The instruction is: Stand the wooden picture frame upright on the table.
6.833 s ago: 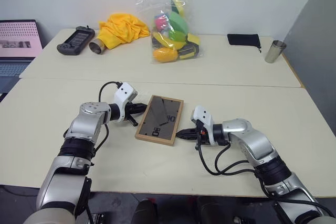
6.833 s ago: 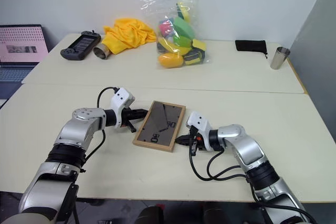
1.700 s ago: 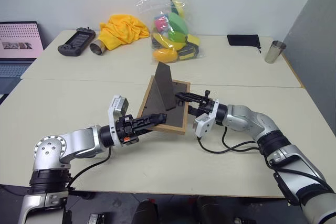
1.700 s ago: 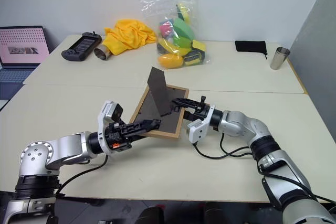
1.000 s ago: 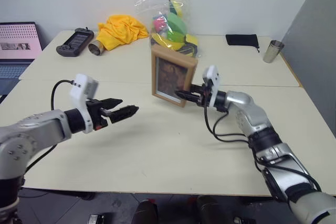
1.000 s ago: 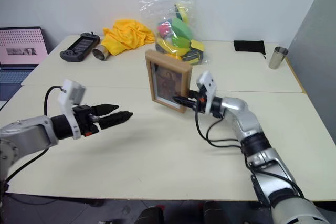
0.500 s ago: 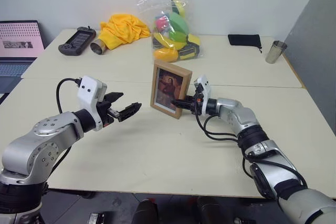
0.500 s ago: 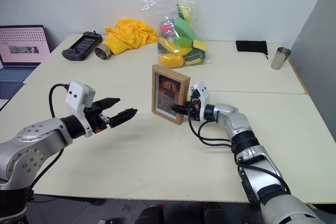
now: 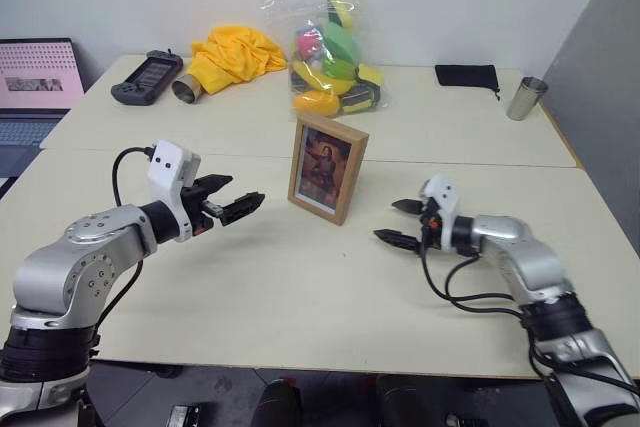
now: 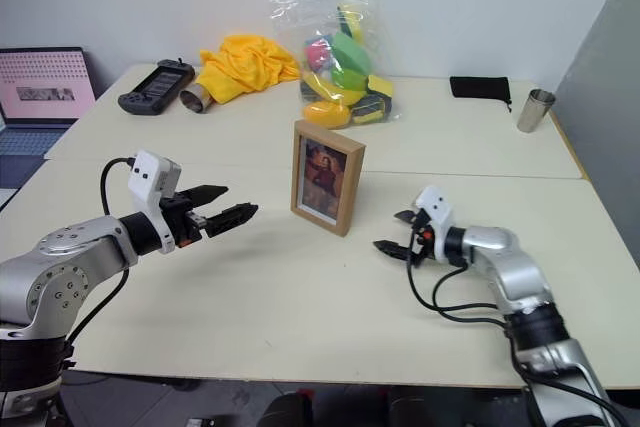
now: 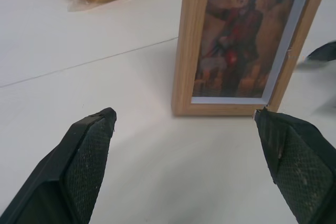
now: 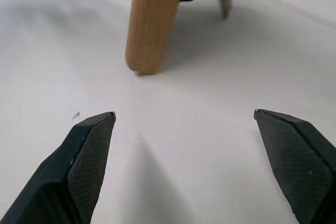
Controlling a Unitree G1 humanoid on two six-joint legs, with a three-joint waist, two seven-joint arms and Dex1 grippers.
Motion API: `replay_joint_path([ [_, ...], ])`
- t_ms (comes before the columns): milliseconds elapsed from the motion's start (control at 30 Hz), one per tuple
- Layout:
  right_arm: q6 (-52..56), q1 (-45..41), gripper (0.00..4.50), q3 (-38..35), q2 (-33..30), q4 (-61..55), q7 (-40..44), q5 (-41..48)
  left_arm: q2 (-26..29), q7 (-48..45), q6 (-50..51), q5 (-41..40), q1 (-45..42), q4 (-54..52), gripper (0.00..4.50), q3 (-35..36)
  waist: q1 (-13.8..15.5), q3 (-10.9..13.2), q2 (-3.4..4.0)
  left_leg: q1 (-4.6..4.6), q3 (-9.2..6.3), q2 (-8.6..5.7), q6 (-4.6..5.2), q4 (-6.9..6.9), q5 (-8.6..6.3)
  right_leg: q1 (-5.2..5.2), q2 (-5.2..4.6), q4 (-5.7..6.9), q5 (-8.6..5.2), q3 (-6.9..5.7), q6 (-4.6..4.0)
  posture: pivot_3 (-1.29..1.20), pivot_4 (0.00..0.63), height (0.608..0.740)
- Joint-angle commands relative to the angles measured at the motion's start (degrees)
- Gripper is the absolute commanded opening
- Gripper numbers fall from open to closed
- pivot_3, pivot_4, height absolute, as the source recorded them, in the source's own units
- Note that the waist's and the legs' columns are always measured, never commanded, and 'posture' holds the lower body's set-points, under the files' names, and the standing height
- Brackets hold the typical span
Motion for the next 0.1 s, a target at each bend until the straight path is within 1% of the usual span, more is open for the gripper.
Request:
replay_joint_path([
  [33,8.0,0.9,4.46,-5.4,0.3,-13.4,-5.2,5.5,1.7,-3.0,-0.2,0.5,-0.7,0.1,4.50,2.3,-0.3,0.0,0.00,0.04,-0.01,0.04,0.00,0.00,0.00,0.00,0.05,0.01,0.00,0.01,0.00,0.00,0.150,0.740],
  [100,11.3,1.7,4.46,-6.7,1.2,-16.5,-7.7,7.2,2.3,-4.7,0.1,0.6,-0.4,0.4,4.50,2.3,-0.3,0.0,-0.01,0.06,-0.07,0.06,0.00,-0.01,0.00,0.01,0.12,0.03,0.00,0.00,0.01,0.00,0.150,0.740],
])
